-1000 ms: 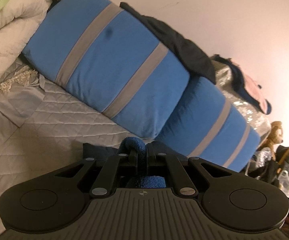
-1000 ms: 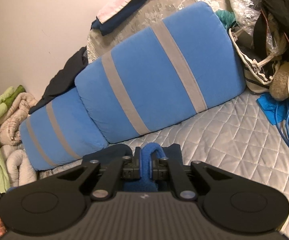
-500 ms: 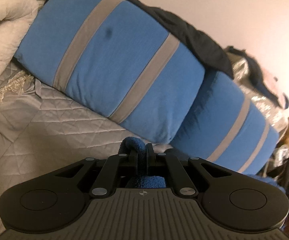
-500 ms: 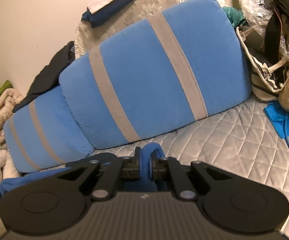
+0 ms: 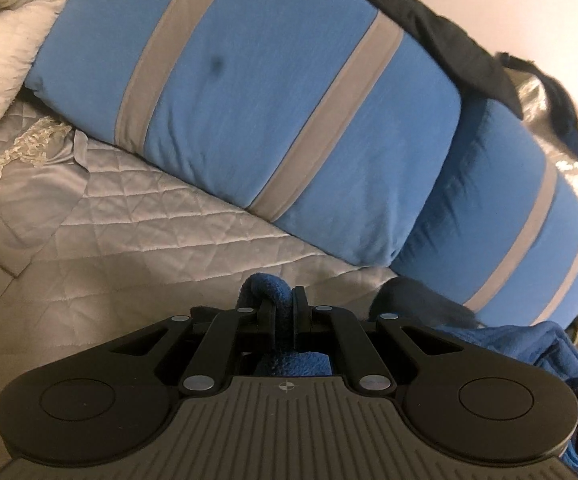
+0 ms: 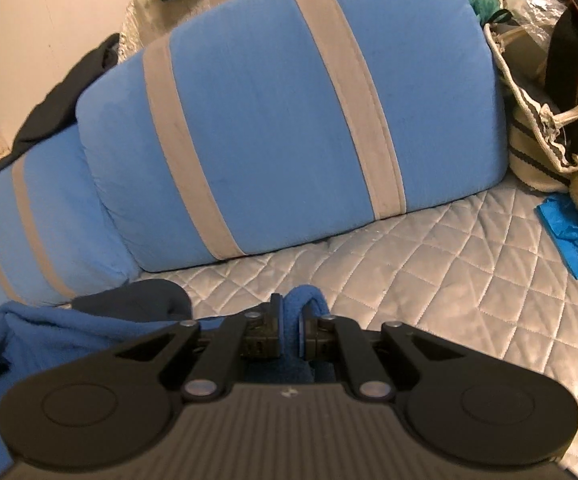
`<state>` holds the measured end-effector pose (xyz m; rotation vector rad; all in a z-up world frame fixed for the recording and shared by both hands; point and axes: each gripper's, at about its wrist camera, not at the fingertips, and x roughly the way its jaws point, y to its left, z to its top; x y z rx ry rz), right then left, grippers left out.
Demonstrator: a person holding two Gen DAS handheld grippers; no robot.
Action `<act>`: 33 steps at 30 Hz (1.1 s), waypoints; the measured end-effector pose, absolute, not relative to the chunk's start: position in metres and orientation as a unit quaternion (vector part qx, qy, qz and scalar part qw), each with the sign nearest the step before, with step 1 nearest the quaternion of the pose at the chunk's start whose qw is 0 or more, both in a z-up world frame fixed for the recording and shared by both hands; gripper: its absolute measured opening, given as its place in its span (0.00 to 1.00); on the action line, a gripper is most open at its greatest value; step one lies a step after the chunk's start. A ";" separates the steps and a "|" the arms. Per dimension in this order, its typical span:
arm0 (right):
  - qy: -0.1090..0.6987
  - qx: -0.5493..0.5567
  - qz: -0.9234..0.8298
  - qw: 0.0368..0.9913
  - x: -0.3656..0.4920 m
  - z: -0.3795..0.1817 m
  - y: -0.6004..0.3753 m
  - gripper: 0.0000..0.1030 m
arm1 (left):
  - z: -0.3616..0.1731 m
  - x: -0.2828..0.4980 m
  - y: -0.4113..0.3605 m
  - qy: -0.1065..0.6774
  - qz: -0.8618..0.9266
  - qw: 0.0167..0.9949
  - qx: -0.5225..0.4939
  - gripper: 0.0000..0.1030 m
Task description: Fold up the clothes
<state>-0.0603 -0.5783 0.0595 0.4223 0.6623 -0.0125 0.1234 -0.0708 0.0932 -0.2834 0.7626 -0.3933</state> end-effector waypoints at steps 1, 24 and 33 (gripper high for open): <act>0.323 0.205 -0.008 0.924 -0.057 0.057 -0.578 0.07 | 0.092 0.126 -0.072 0.370 -0.189 0.899 -0.136 0.07; 0.350 0.175 -0.041 0.919 -0.003 -0.003 -0.564 0.07 | 0.043 0.150 -0.095 0.367 -0.163 0.911 -0.095 0.08; 0.323 0.220 -0.035 0.920 -0.002 0.004 -0.570 0.39 | 0.039 0.170 -0.071 0.418 -0.160 0.865 -0.228 0.10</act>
